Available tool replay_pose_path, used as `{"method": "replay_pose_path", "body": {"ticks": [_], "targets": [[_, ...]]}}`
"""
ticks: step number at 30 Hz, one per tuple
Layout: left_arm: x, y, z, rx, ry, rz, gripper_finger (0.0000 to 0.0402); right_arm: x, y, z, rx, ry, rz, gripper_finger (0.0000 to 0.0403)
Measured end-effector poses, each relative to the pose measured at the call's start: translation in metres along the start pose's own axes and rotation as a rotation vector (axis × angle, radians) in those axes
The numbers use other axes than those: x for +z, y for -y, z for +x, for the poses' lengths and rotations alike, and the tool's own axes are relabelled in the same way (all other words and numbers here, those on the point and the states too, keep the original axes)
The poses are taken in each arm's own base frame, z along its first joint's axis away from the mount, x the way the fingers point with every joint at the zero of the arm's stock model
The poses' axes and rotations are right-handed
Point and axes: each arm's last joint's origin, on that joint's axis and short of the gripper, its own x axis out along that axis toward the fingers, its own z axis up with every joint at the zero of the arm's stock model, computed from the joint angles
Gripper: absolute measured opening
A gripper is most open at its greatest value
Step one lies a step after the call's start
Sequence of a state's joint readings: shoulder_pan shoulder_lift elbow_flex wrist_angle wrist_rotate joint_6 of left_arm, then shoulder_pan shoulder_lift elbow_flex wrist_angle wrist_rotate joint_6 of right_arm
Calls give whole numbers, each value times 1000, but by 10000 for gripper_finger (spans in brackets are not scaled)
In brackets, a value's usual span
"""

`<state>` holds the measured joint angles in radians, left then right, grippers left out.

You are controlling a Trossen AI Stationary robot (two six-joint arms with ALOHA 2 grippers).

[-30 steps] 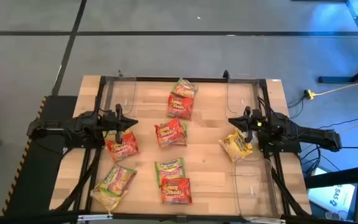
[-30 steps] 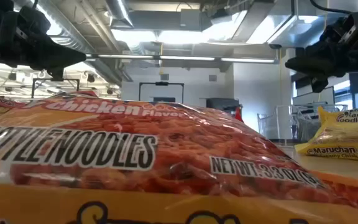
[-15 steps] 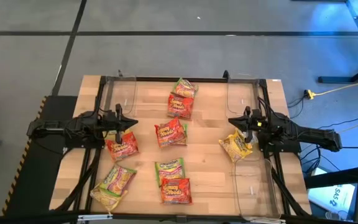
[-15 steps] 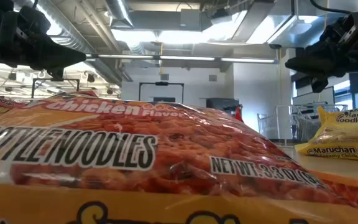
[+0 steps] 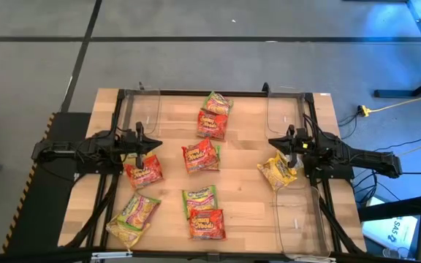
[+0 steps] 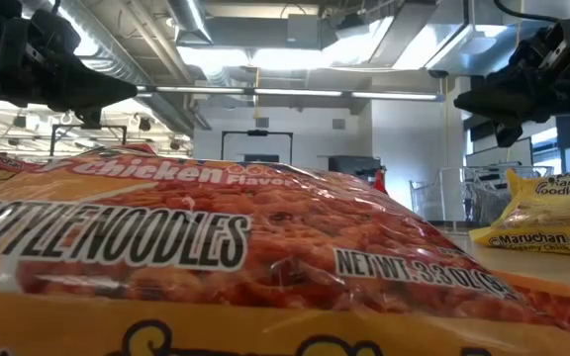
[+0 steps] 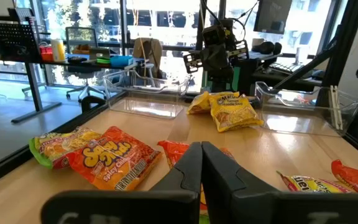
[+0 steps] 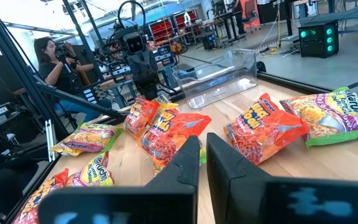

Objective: Sort Maruchan noodles

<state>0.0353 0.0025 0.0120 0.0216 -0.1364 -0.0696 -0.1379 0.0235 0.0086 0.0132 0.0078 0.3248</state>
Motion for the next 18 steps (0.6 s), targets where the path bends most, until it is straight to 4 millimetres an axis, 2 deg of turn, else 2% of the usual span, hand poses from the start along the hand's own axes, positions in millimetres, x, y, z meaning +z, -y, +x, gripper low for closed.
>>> {"method": "replay_pose_path", "body": {"ticks": [18], "targets": [[0,0,0,0,0,0,0,1,0,0,4,15,0,5]]}}
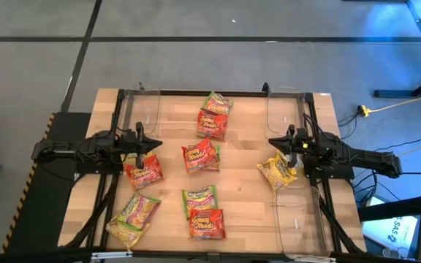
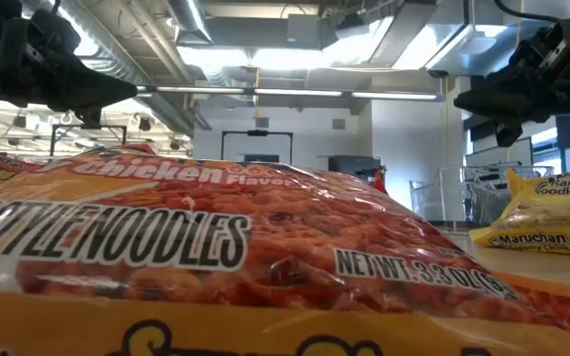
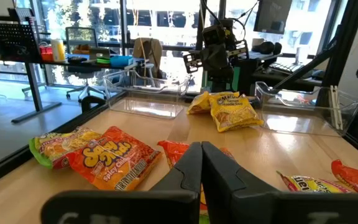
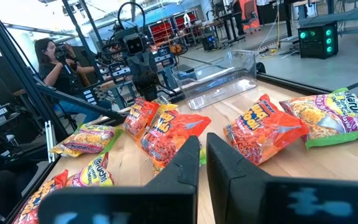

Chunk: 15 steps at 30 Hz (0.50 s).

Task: Sort Maruchan noodles
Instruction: Put the orange noodle pack into the top right transparent bin

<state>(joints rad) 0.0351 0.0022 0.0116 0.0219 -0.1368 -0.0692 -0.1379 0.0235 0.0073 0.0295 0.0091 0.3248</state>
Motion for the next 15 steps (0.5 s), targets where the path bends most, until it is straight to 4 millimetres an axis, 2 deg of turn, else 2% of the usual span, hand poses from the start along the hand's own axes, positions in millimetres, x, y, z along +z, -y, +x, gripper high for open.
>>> {"method": "replay_pose_path", "body": {"ticks": [5,15], "targets": [[2,0,0,0,21,-3,0,4,-1,0,8,48,1,5],[34,2,-6,-40,350,-135,0,12,-5,-1,71,119,8,5]]}}
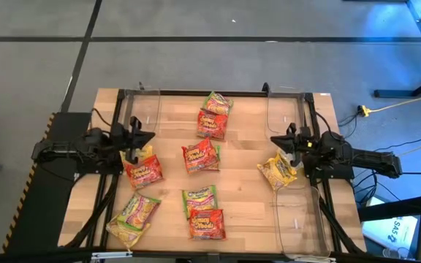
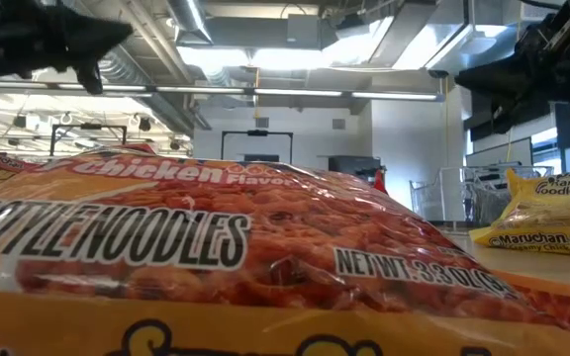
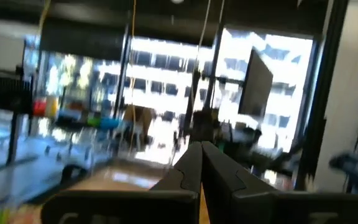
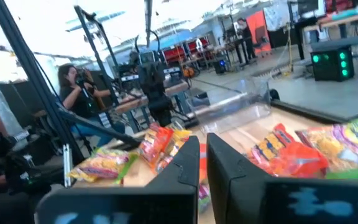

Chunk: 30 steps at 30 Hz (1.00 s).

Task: Sort Maruchan noodles
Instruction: Put the orange noodle pack into the top right transparent bin

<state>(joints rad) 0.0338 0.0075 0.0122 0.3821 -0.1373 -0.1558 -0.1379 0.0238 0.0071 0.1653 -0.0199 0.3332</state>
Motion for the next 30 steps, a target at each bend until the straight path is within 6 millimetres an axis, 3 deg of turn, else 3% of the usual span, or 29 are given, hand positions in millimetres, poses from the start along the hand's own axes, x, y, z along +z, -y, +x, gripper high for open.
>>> {"method": "replay_pose_path", "body": {"ticks": [7,13,17,23,26,30], "targets": [[-6,0,12,31,-84,17,0,-1,1,7,-7,-18,0,5],[0,7,38,43,-184,26,0,4,-1,24,-27,-77,-24,5],[1,12,61,62,-262,42,0,17,-6,47,-30,-163,-70,5],[-22,12,77,121,-408,37,0,27,-7,92,-89,-276,-106,10],[-32,11,79,150,-456,-20,0,23,-6,115,-90,-350,-127,37],[-38,11,80,177,-480,-81,0,14,-3,144,-78,-438,-158,102]]}}
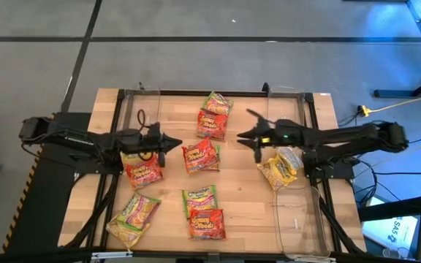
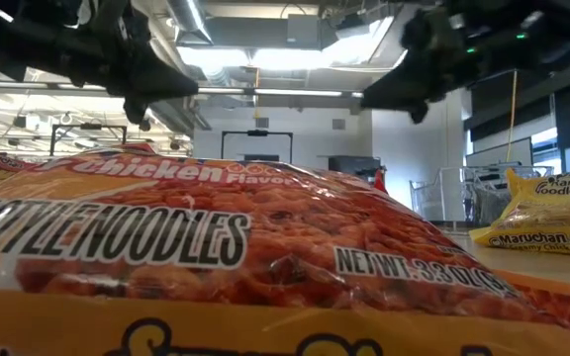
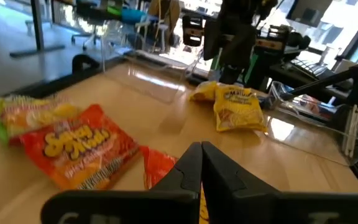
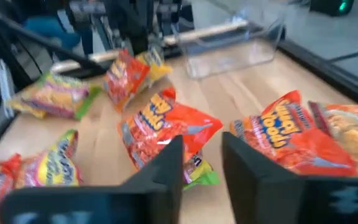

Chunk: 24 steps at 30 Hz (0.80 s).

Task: Sort Maruchan noodles
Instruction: Put the orange noodle pack into the top right transparent bin

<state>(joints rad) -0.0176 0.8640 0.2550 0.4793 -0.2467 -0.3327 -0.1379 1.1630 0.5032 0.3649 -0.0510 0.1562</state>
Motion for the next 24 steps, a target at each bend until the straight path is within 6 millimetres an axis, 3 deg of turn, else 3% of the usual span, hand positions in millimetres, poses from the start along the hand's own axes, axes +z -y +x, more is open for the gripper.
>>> {"method": "replay_pose_path", "body": {"ticks": [6,10,17,24], "targets": [[-16,2,-3,63,-135,-79,0,-3,3,47,-20,-102,-3,212],[-29,5,-2,129,-194,-53,0,-5,5,79,-38,-155,-1,258],[-45,7,5,105,-301,-54,0,-18,9,118,35,-233,-31,287],[-69,9,19,106,-390,-71,0,-27,12,124,75,-265,5,287]]}}
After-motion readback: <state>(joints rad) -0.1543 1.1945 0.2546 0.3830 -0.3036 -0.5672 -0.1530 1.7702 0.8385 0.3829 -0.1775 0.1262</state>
